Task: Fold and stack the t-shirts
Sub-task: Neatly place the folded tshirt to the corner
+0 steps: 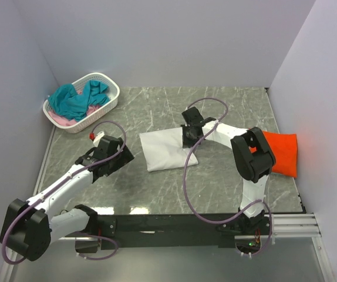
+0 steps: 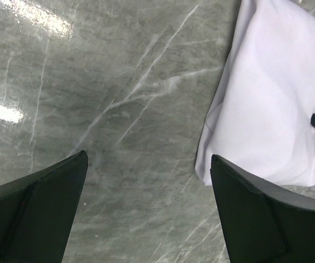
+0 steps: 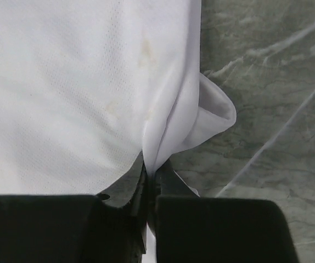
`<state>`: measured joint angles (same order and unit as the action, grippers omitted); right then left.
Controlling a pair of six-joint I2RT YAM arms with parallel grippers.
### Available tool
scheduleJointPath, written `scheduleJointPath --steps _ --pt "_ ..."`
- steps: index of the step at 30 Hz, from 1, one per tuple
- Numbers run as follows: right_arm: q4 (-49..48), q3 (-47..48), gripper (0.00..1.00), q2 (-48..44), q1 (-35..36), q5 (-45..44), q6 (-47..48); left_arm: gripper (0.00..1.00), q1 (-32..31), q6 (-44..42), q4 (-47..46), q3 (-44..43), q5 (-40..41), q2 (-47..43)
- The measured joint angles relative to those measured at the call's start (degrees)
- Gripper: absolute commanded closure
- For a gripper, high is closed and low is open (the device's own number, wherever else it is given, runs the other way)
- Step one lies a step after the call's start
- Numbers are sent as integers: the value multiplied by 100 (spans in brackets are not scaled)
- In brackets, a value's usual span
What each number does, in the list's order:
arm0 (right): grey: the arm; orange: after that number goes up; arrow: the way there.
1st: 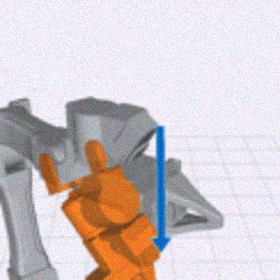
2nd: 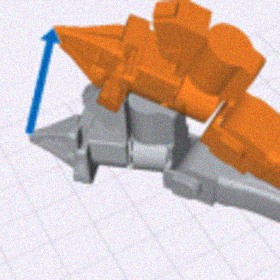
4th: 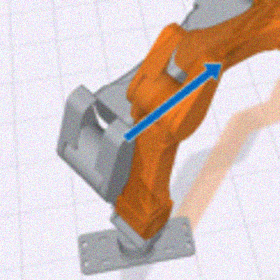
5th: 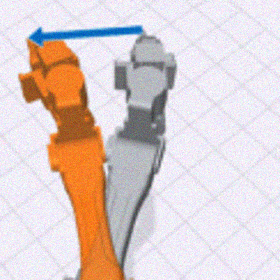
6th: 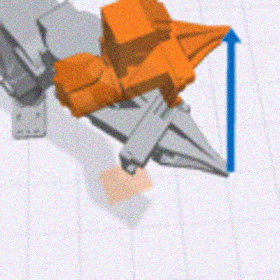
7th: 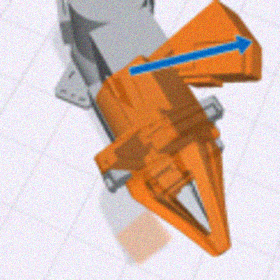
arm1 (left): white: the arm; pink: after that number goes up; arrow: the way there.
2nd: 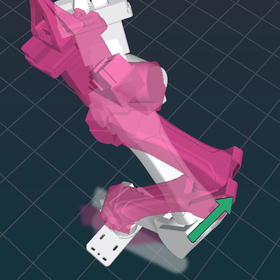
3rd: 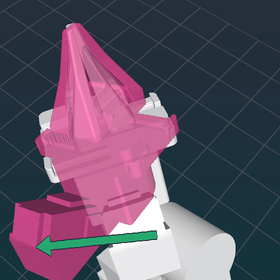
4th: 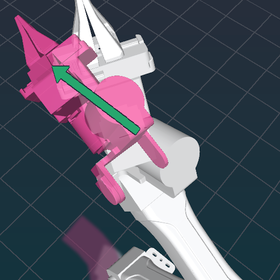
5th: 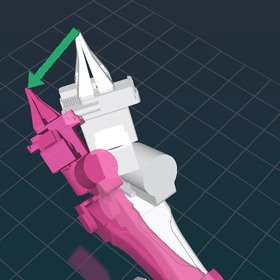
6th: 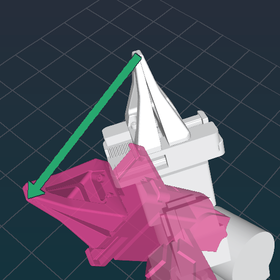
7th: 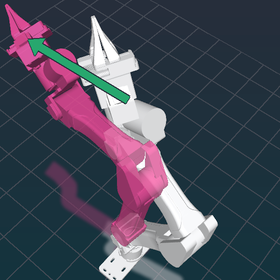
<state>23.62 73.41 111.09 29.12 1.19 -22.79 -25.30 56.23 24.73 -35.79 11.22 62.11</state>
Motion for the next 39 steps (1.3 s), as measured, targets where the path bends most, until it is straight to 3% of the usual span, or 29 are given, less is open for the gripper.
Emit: scheduleJointPath --steps 8,14,22,30,39 --pt "179 -560 100 -660 0 -553 256 1 28 -2 20 22 20 -153" --pt "501 -1029 100 -1563 -122 -1561 654 1 66 -31 13 22 20 -144" --pt "817 -1561 100 -2603 -866 -3025 1209 1 118 -166 -4 22 17 44" --pt "898 -1578 100 -3237 -1137 -4363 1950 1 188 -302 -13 -103 -4 321" --pt "1139 -1187 100 -3265 -2017 -5121 2352 1 262 -428 -57 -262 -52 433"
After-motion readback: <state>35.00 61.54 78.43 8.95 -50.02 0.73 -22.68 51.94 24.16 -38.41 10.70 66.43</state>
